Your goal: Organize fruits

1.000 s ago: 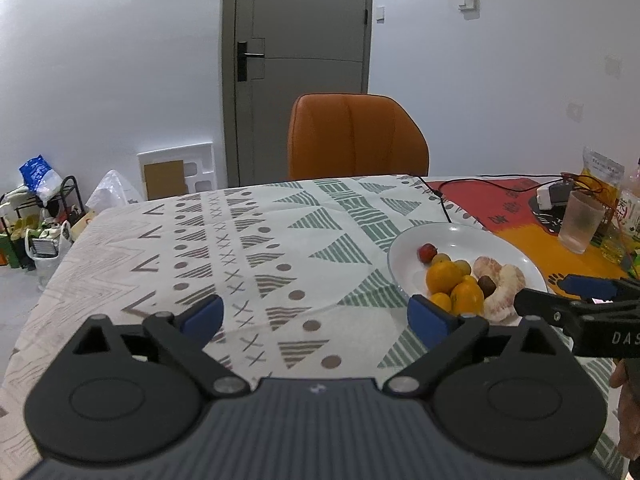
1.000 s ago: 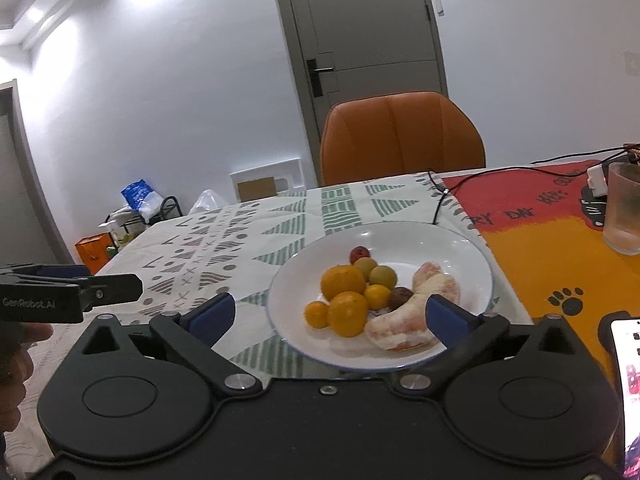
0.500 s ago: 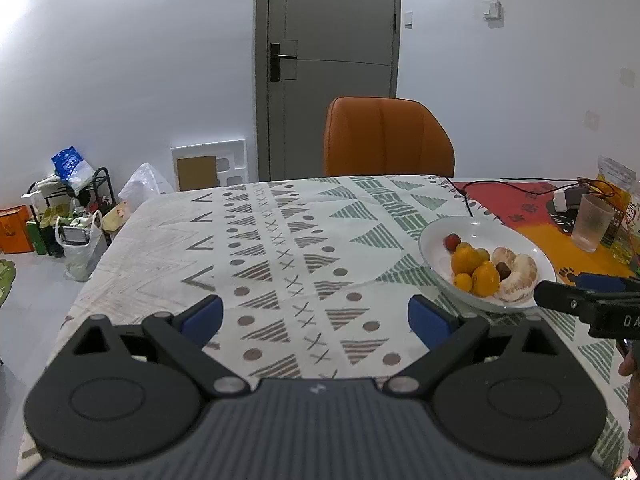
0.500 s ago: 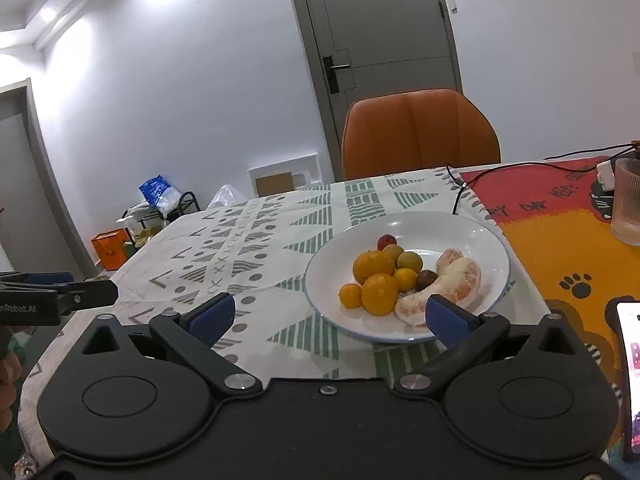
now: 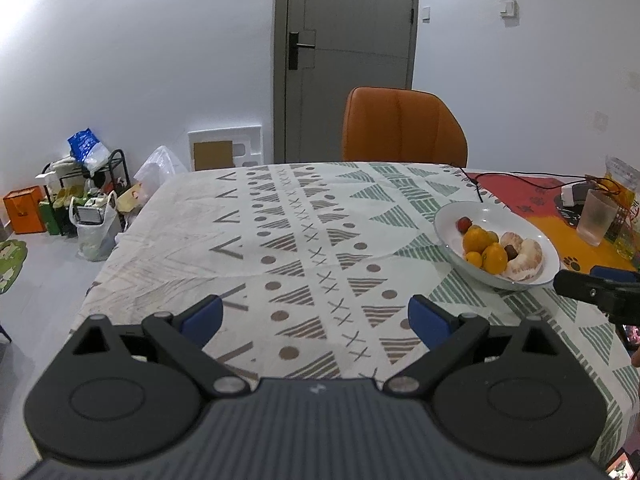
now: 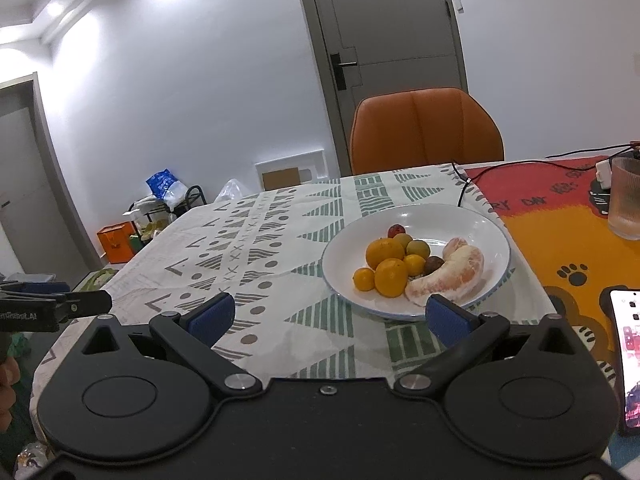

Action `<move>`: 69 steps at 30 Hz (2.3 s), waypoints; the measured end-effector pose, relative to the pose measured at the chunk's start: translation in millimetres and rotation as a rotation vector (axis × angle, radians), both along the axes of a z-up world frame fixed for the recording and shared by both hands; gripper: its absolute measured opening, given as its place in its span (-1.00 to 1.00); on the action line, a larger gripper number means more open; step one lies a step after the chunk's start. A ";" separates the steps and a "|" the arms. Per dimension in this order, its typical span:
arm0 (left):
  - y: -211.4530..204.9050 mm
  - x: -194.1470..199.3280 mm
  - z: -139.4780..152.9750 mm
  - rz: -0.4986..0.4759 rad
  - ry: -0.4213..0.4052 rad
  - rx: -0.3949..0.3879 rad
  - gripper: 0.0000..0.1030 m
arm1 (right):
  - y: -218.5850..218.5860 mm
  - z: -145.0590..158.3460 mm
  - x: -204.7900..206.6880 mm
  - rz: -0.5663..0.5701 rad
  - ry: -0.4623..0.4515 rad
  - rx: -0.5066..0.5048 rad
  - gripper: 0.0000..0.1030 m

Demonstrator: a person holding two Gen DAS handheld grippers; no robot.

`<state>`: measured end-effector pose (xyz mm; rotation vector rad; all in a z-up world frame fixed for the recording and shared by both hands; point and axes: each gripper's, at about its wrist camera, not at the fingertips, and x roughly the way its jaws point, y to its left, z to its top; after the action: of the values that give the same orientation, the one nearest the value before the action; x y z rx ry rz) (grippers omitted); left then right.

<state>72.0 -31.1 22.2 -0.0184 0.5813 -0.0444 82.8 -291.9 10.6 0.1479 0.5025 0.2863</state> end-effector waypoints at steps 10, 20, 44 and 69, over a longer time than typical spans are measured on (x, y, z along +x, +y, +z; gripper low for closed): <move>10.9 -6.9 -1.5 0.029 0.015 -0.021 0.91 | 5.9 3.4 -10.2 0.037 0.008 0.012 1.00; 14.6 -9.3 -4.7 0.033 0.030 -0.025 0.91 | 12.6 3.7 -11.1 0.059 0.016 0.015 1.00; 35.1 -12.9 -5.7 0.108 0.044 -0.044 0.91 | 24.3 1.9 -1.8 0.085 0.030 0.012 1.00; 32.4 -12.1 -5.2 0.105 0.049 -0.038 0.91 | 21.7 -4.2 2.8 0.074 0.041 0.020 1.00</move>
<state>59.9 1.2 17.0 -0.0867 0.6272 0.0473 85.6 -270.3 6.5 0.1548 0.5467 0.3610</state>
